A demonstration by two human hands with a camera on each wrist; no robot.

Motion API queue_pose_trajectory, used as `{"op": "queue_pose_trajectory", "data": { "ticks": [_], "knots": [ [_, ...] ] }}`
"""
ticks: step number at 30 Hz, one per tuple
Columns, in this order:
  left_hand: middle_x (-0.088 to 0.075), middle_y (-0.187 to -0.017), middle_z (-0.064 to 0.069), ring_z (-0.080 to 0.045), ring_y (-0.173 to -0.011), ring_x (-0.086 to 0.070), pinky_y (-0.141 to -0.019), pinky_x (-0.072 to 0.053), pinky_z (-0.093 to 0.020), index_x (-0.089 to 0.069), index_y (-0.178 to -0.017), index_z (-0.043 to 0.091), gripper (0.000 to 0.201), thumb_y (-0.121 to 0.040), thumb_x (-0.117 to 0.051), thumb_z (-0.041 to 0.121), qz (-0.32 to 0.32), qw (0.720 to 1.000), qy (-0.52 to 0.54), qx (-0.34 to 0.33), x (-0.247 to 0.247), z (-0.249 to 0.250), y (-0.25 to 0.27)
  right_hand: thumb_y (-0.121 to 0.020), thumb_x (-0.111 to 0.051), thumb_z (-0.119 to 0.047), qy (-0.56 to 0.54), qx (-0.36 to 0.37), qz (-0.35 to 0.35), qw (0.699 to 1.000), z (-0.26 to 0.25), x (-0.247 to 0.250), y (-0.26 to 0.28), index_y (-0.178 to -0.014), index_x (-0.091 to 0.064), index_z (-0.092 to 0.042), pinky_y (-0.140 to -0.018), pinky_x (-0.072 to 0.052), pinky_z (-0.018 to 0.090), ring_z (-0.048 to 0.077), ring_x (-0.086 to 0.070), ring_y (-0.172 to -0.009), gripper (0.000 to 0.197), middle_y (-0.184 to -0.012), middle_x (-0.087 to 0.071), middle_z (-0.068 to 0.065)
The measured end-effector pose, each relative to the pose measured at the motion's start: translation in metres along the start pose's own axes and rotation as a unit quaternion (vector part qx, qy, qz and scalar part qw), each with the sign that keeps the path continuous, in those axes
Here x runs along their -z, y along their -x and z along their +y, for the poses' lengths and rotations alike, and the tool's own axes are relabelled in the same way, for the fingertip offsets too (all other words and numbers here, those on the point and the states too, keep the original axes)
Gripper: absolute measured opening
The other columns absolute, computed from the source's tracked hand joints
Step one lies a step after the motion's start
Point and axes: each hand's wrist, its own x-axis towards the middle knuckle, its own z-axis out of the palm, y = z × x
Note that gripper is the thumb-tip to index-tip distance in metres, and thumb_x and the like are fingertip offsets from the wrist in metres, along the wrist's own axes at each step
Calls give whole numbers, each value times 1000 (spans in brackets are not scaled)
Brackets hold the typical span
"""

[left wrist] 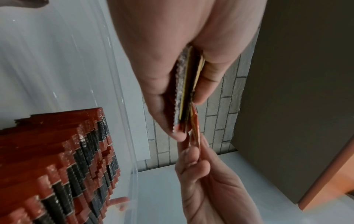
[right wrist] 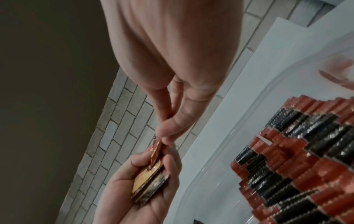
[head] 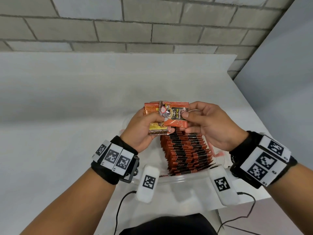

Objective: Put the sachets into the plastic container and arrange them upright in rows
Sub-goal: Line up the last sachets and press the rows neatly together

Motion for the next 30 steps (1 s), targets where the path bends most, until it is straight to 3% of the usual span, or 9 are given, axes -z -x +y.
{"op": "queue_pose_trajectory", "data": {
  "ticks": [4, 7, 9, 11, 13, 20, 26, 30],
  "knots": [
    [-70, -83, -9, -22, -74, -67, -67, -57, -35, -63, -101, 9, 24, -90, -45, -3, 26, 1000, 4, -7, 5, 4, -1, -90, -59, -5, 167, 61, -5, 984, -4, 16, 9, -96, -62, -11, -55, -50, 22, 16, -64, -60, 9, -75, -72, 13],
    [-67, -80, -11, -21, -66, -66, -64, -57, -35, -59, -105, 5, 18, -92, -47, 5, 53, 998, 35, -6, 12, 9, -2, -91, -59, -11, 359, 92, -84, 925, -3, 29, 22, -97, -64, -18, -65, -54, 28, 19, -70, -74, 10, -83, -74, -8],
    [-67, -80, -11, -21, -65, -66, -64, -57, -35, -59, -106, 4, 18, -92, -48, 8, 58, 998, 39, -5, 14, 10, -3, -91, -61, -14, 442, 94, -141, 881, 3, 32, 30, -96, -67, -21, -66, -51, 17, 6, -68, -73, 11, -80, -70, -24],
    [-67, -79, -11, -21, -64, -65, -63, -57, -34, -59, -105, 4, 17, -93, -48, 9, 57, 998, 36, -4, 14, 11, -3, -91, -61, -17, 510, 110, -187, 832, 11, 30, 35, -97, -69, -21, -72, -44, 12, 0, -65, -77, 10, -82, -69, -21],
    [-67, -78, -11, -21, -64, -65, -62, -56, -34, -59, -105, 4, 17, -93, -48, 9, 53, 998, 33, -1, 13, 12, -3, -92, -60, -18, 542, 110, -225, 802, 18, 27, 37, -99, -68, -19, -72, -47, 18, 3, -65, -80, 11, -87, -70, -12],
    [-68, -79, -11, -21, -64, -65, -61, -56, -33, -60, -100, 6, 14, -93, -49, 10, 51, 998, 22, 11, 10, 9, -1, -94, -56, -20, 602, 89, -264, 748, 28, 16, 36, -102, -69, -22, -73, -47, 22, 6, -61, -80, 15, -90, -69, -10],
    [-68, -78, -9, -21, -66, -65, -63, -56, -33, -61, -97, 7, 13, -93, -49, 11, 54, 998, 13, 14, 9, 8, 0, -96, -48, -18, 604, 75, -282, 742, 28, 12, 37, -107, -69, -18, -78, -45, 22, 10, -61, -88, 24, -99, -69, -6],
    [-68, -78, -9, -21, -66, -65, -63, -56, -33, -61, -97, 7, 14, -94, -49, 11, 53, 998, 10, 14, 9, 7, -1, -98, -47, -21, 624, 62, -283, 726, 32, 11, 37, -110, -68, -20, -83, -42, 23, 9, -53, -92, 25, -102, -59, -4]
  ]
}}
